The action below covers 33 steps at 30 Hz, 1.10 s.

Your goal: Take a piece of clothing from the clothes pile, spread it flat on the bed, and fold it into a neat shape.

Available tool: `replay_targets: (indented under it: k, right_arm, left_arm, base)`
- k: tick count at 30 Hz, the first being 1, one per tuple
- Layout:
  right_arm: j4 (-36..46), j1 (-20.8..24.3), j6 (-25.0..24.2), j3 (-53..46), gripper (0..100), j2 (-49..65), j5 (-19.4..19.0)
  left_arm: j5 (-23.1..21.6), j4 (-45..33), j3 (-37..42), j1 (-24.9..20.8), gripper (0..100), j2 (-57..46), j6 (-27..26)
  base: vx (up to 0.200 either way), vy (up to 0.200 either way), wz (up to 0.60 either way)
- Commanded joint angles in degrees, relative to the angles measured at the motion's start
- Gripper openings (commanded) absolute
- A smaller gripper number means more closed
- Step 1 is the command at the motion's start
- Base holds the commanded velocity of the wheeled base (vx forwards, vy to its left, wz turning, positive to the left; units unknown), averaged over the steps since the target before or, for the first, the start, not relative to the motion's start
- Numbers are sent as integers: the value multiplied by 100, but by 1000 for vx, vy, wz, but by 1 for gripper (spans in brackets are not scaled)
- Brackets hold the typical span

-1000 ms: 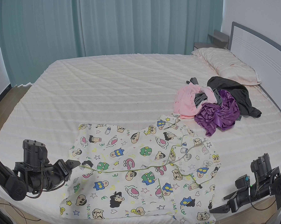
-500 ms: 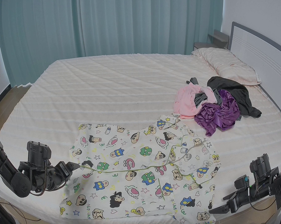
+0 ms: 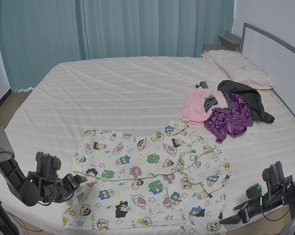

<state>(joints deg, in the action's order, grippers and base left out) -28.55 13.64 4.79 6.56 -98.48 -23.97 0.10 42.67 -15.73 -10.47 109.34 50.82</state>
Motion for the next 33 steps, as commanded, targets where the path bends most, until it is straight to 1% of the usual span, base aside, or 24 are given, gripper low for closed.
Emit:
replay_targets:
  k: [1,2,5,6,8,16,22,30,33]
  right_arm:
    - [-1,-2,4,3,100,-14,-3]
    - [-1,-2,4,3,100,-14,-3]
    - [-1,7,4,3,100,-14,-3]
    - [-1,7,4,-5,100,-14,-3]
    - [-1,7,4,-5,100,-5,-3]
    - [-1,7,13,-5,100,-14,-3]
    - [-1,7,13,-5,100,-23,-3]
    - [-1,7,13,-5,100,-14,-3]
    - [-1,7,13,-5,100,-14,-3]
  left_arm:
    - [-1,5,-1,-236,100,149,165]
    - [-1,5,-1,-262,100,149,191]
    - [17,14,-1,-570,100,176,402]
    - [25,14,-1,-605,100,167,420]
    - [69,22,-1,-886,100,149,613]
    - [69,22,105,-1572,100,158,868]
    - [43,22,149,-1695,100,264,886]
    - [-1,31,360,-2161,100,272,886]
    - [-10,31,386,-2205,100,272,886]
  base:
    - [0,0,0]
    - [0,0,0]
    - [0,0,0]
    - [0,0,0]
    - [0,0,0]
    - [0,0,0]
    - [0,0,0]
    - [0,0,0]
    - [0,0,0]
